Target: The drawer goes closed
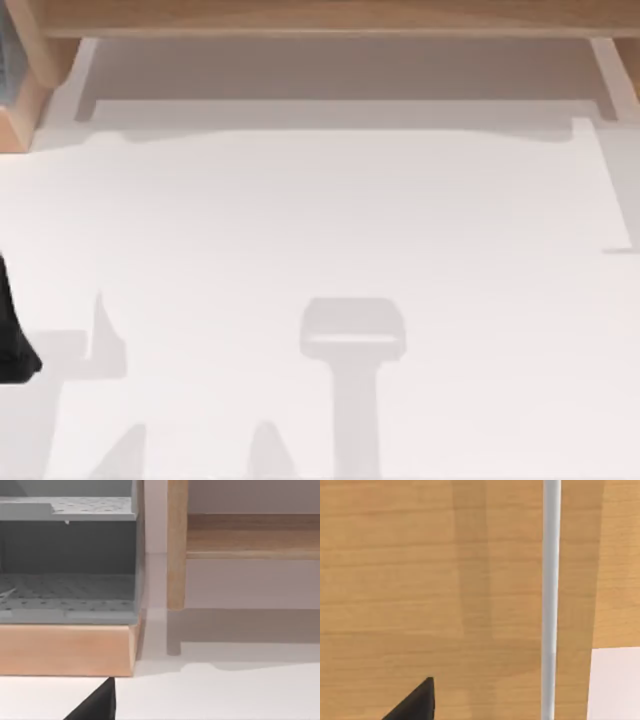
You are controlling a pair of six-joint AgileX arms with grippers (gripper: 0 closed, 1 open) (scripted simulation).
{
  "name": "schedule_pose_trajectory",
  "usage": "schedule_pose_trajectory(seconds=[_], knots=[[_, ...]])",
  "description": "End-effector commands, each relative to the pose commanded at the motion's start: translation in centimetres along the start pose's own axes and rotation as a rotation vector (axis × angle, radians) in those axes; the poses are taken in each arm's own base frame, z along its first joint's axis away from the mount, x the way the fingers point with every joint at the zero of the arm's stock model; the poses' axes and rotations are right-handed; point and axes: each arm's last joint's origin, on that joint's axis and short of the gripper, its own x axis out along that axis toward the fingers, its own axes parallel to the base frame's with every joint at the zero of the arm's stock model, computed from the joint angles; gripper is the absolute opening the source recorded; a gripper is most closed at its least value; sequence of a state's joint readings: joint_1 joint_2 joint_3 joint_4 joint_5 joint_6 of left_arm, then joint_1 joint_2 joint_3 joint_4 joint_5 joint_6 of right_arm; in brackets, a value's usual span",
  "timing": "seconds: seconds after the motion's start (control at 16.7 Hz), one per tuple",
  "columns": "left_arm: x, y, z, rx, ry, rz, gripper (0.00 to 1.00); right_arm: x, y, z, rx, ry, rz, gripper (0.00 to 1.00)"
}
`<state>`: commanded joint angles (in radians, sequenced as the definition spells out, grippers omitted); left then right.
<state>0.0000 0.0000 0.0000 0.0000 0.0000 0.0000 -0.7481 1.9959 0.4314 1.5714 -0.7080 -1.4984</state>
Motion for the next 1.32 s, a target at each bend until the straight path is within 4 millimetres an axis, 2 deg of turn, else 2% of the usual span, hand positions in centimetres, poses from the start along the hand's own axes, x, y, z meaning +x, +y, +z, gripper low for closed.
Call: schedule_pose_trajectory(seconds=[0.18, 0.48, 0.78, 0.96, 1.32], knots=[[0.0, 0.0, 0.0, 0.0, 0.0, 0.0, 1.0, 0.0, 0.6, 0.0, -0.057, -0.008, -0.004, 1.0], [0.0, 0.0, 0.0, 0.0, 0.0, 0.0, 1.0, 0.2, 0.6, 0.1, -0.055, -0.01, -0.003, 1.0], [0.0, 0.0, 0.0, 0.0, 0.0, 0.0, 1.0, 2.5, 0.6, 0.0, -0.058, -0.008, -0.006, 1.0], [0.0, 0.0, 0.0, 0.0, 0.0, 0.0, 1.0, 2.5, 0.6, 0.0, -0.057, -0.008, -0.004, 1.0], [0.0, 0.0, 0.0, 0.0, 0.0, 0.0, 1.0, 2.5, 0.6, 0.0, -0.057, -0.008, -0.004, 0.55]])
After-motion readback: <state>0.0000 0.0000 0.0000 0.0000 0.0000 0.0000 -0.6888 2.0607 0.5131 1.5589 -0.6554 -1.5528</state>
